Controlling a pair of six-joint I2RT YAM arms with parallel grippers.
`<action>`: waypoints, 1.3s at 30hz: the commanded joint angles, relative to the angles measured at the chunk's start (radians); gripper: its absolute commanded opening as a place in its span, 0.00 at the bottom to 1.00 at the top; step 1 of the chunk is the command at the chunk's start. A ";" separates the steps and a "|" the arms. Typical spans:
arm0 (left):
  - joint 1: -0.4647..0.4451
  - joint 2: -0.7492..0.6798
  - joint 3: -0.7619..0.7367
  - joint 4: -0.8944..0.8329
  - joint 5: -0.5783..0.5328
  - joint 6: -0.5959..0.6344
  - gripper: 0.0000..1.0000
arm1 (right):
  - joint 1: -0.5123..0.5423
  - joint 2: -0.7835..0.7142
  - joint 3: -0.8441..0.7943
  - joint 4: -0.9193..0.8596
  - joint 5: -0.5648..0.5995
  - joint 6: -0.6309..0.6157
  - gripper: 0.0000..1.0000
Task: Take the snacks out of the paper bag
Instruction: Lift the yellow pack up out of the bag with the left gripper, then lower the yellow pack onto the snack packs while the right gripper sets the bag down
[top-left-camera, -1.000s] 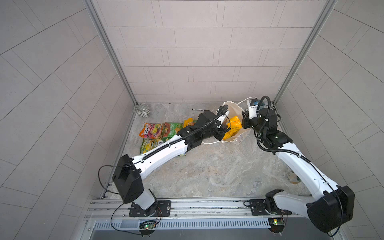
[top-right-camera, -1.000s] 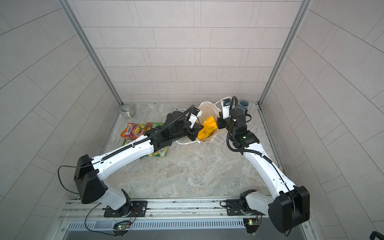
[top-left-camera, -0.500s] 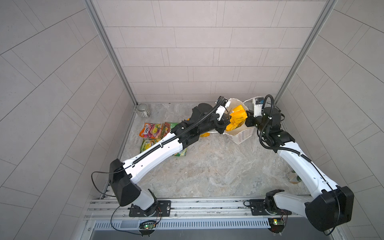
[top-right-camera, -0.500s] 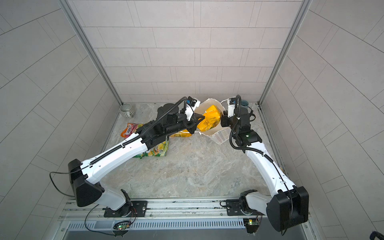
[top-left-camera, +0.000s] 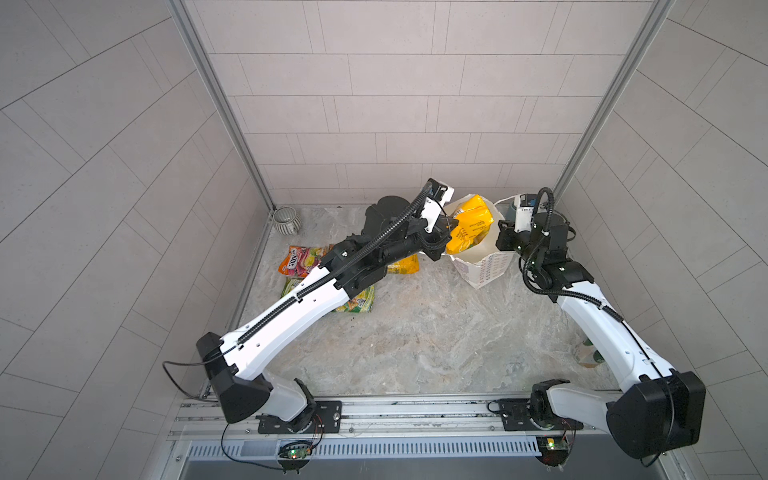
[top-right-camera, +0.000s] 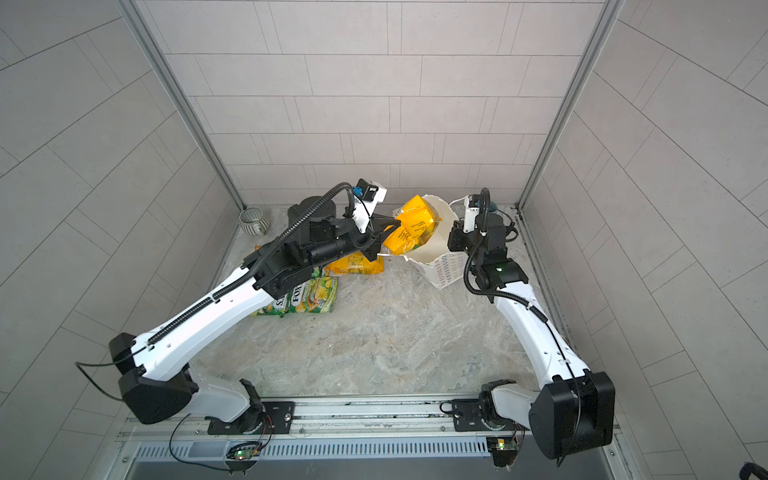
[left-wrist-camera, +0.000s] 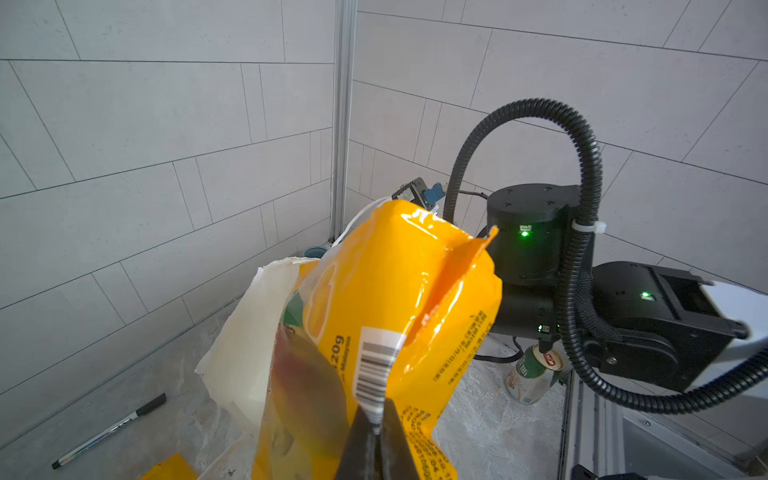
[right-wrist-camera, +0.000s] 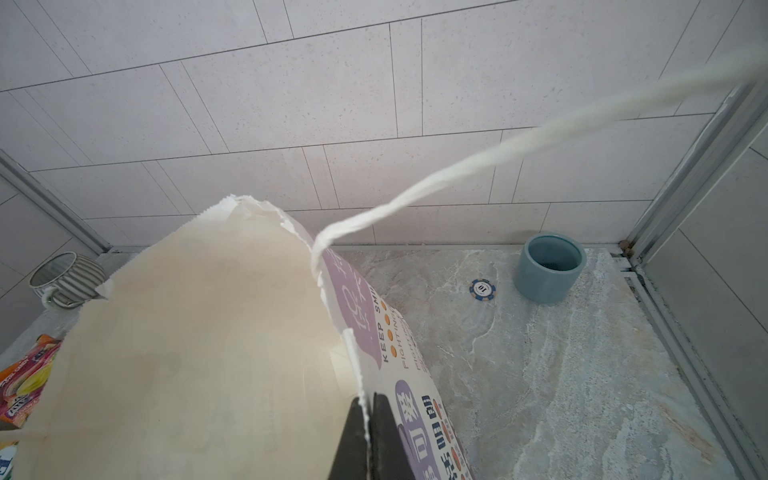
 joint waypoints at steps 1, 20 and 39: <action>-0.004 -0.088 0.029 0.079 -0.024 0.010 0.00 | -0.006 0.013 0.024 0.000 -0.018 0.027 0.00; 0.021 -0.355 -0.167 -0.044 -0.232 -0.125 0.00 | -0.067 0.065 0.076 -0.030 -0.041 0.175 0.00; 0.227 -0.394 -0.562 -0.212 -0.291 -0.416 0.00 | -0.106 0.090 0.106 -0.077 -0.094 0.274 0.00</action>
